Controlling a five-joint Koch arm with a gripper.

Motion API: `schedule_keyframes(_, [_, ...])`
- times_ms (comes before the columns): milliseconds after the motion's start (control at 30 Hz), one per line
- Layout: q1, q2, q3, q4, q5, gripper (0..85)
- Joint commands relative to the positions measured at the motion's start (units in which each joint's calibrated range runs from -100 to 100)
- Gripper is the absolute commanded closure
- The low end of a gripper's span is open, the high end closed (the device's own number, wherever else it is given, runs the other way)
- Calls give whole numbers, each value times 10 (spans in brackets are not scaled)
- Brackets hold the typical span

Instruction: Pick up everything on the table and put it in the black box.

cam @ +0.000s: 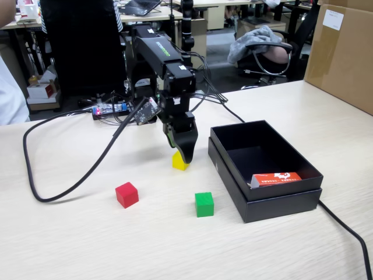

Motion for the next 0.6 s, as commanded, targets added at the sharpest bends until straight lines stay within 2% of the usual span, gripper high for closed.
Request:
schedule_keyframes(0, [3, 7, 41, -8, -4, 412])
schedule_keyframes(300, [4, 74, 61, -8, -14, 424])
schedule_keyframes(567, [6, 90, 66, -8, -17, 649])
